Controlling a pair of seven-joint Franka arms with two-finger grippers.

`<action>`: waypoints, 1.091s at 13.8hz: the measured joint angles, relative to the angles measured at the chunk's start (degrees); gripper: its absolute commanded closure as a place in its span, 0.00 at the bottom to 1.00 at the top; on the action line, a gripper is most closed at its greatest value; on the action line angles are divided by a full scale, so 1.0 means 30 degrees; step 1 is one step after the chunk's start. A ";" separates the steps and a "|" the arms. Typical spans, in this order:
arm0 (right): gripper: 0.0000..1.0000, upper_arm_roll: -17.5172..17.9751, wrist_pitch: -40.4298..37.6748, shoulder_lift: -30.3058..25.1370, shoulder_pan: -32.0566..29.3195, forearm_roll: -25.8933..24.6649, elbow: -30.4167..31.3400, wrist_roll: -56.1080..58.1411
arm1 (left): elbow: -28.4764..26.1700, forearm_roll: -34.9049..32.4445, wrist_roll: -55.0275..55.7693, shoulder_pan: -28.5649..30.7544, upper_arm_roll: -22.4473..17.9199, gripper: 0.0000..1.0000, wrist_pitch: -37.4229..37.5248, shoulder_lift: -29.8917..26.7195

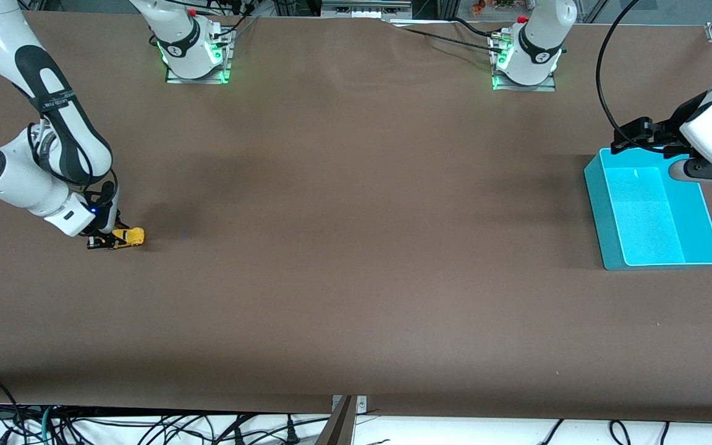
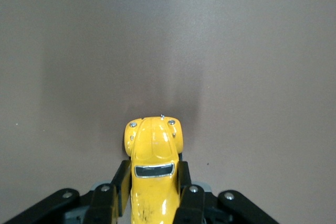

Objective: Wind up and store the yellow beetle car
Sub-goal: 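Drag the car backward along the table with the right gripper, then open the right gripper, releasing the car to roll toward the tray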

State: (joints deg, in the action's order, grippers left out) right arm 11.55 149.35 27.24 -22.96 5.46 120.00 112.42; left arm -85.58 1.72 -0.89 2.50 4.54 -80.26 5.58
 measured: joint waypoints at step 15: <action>0.00 0.1555 -0.4766 0.1137 0.0023 0.0038 -0.4254 -0.1205 | 0.0005 0.0000 0.0000 0.0000 0.0000 0.00 0.0000 0.0000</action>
State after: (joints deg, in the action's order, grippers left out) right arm 16.21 135.05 30.65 -22.89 5.58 107.24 108.80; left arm -85.57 1.72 -0.89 2.50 4.54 -80.26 5.58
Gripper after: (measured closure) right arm 0.000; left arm 0.000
